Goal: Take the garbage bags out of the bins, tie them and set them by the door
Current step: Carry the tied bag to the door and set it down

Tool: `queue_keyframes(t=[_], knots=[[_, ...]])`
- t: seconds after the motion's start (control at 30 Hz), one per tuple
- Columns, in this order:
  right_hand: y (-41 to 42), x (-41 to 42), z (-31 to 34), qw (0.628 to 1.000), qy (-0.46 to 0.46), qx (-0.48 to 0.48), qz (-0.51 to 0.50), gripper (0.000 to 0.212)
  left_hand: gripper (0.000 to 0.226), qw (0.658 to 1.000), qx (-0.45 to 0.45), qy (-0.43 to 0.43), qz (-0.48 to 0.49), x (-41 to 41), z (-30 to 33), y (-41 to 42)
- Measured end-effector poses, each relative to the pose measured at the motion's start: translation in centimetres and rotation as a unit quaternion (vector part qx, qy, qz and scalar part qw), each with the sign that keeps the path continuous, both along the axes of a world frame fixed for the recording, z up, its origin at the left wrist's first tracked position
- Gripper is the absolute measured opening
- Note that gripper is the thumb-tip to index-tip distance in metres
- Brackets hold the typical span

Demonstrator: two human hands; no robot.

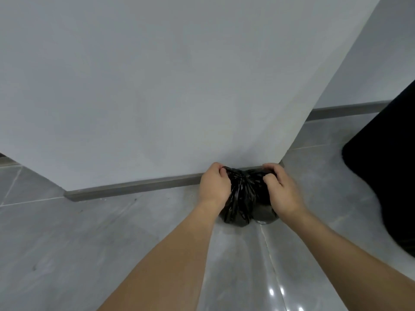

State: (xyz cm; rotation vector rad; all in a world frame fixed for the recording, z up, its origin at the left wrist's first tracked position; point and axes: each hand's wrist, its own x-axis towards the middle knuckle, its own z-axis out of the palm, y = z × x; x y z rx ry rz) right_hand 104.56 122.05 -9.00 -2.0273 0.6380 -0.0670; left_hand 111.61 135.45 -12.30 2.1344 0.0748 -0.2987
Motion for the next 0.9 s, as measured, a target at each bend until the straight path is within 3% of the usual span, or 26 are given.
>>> queue_keyframes(t=[0.13,0.23,0.37,0.47,0.63,0.8,0.9], knots=[[0.2,0.1,0.0,0.996,-0.009,-0.093,0.002,0.058,0.026,1.0,0.016,0.001,-0.006,-0.2,0.2,0.7],[0.7,0.3,1.0,0.974,-0.003,-0.222,0.053,0.058,0.03,0.996,0.072,-0.04,-0.02,-0.3,1.3,2.1],[2.9,0.0,6.0,0.96,0.028,-0.241,0.141,0.051,0.037,0.972,0.189,-0.133,-0.053,-1.3,5.2,5.6],[5.3,-0.4,13.4,0.957,0.027,-0.242,0.16,0.054,0.039,0.948,0.246,-0.184,-0.077,-2.2,11.5,8.2],[8.6,-2.2,30.8,0.956,0.064,-0.218,0.185,0.057,0.045,0.933,0.313,-0.135,-0.119,-4.6,30.2,12.0],[10.4,-5.5,54.2,0.936,0.129,-0.238,0.224,0.061,0.046,0.93,0.321,-0.141,-0.114,-7.8,54.6,15.6],[12.1,-7.5,68.8,0.928,0.107,-0.268,0.237,0.062,0.047,0.93,0.309,-0.176,-0.093,-10.5,69.8,17.9]])
